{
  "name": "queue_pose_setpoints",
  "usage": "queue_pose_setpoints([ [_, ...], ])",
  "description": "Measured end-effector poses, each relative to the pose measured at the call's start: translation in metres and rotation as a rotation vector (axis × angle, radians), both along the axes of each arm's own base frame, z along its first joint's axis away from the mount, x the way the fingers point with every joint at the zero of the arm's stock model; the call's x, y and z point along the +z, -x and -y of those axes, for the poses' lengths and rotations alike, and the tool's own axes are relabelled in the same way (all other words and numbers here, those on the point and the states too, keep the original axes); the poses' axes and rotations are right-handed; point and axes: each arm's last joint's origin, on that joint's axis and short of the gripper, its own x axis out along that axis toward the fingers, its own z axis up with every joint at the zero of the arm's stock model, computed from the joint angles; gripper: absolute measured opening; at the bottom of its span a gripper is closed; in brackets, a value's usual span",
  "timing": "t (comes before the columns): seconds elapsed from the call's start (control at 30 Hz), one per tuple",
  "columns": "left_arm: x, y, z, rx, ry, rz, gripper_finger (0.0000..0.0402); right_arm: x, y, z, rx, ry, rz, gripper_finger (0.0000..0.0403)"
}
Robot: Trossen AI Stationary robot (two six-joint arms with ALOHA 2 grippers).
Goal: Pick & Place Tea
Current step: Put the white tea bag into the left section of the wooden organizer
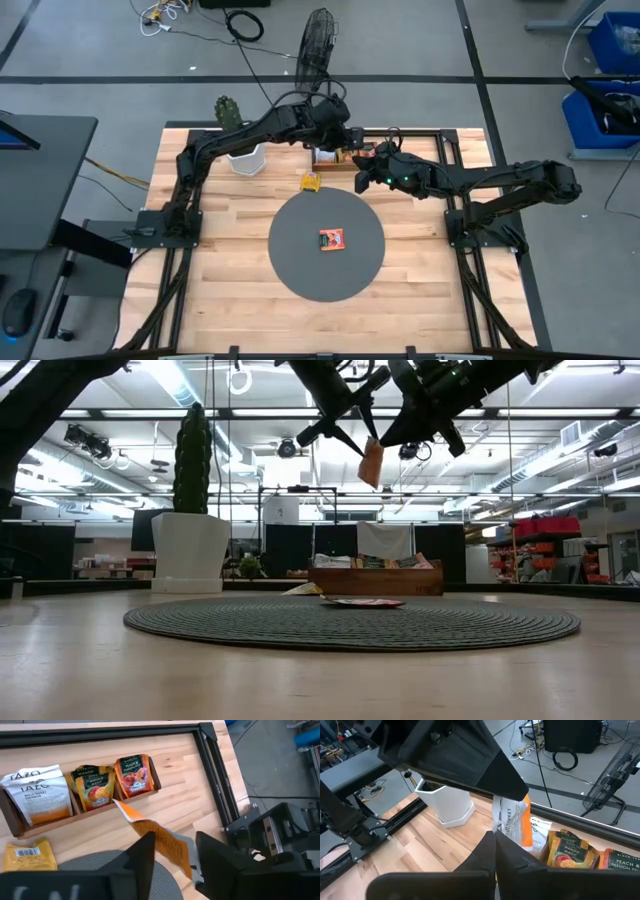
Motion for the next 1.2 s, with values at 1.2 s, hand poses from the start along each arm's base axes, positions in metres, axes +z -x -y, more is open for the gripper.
queue_pose_setpoints([
  [1.2, 0.047, 0.042, -0.015, -0.604, -0.438, -0.228, 0.0001, 0.008, 0.004, -0.026, 0.376, -0.068, 0.004, 0.0116],
])
